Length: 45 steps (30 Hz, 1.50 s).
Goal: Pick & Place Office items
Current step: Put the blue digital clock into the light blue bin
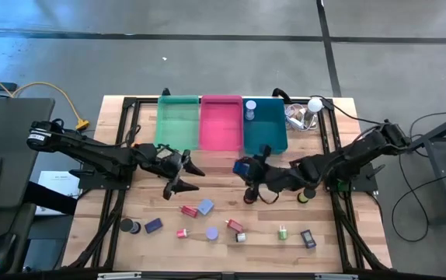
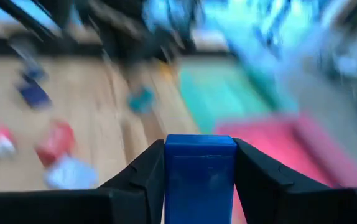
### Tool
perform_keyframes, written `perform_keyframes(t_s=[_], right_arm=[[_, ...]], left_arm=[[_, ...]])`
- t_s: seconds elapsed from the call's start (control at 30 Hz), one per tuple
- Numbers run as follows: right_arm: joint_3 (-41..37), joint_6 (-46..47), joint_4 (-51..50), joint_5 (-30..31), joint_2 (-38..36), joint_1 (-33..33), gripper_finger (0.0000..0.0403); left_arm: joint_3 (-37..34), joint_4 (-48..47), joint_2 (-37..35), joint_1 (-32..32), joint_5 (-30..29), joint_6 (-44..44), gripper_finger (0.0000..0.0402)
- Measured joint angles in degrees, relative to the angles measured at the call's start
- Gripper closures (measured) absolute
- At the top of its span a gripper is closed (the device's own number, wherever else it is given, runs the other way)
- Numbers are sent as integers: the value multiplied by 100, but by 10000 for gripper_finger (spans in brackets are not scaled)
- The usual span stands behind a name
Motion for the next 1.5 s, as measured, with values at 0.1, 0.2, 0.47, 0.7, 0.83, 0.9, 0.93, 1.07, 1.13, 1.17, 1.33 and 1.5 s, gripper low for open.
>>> perform_keyframes(t_s=[0.1,0.2,0.47,0.7,0.83,0.9,0.93,1.07,1.13,1.17,1.33,1.5], right_arm=[[0,-1104,1172,-139,0,155,262],[0,-1762,1929,-499,-2,217,262],[2,-2214,2450,-756,-7,179,260],[2,-2166,2683,-1478,-7,58,260],[2,-2067,2814,-1833,-7,-13,260],[2,-2003,2824,-1970,-7,-48,260],[1,-1995,2825,-2001,-3,-49,260],[-5,-2048,3010,-2062,158,-34,260],[-5,-2120,3164,-2080,231,-34,259],[-2,-2163,3211,-2055,259,-34,259],[-2,-2258,3214,-2027,284,-38,260],[-2,-2304,3223,-2012,282,-38,258]], left_arm=[[0,519,118,-47,351,-235,134],[0,1170,394,-87,663,-398,134],[2,3740,1827,-27,581,-1199,134],[447,4859,3039,245,569,-2575,134],[998,4944,3509,354,1104,-2812,134],[1277,4995,3559,372,1403,-2723,134],[1408,4995,3569,371,1444,-2711,134],[1714,4988,3589,371,1602,-2588,134],[1796,4988,3581,371,1601,-2504,134],[1809,4989,3583,371,1595,-2480,134],[1816,4991,3583,371,1463,-2468,134],[1816,4995,3583,350,1440,-2466,134]])
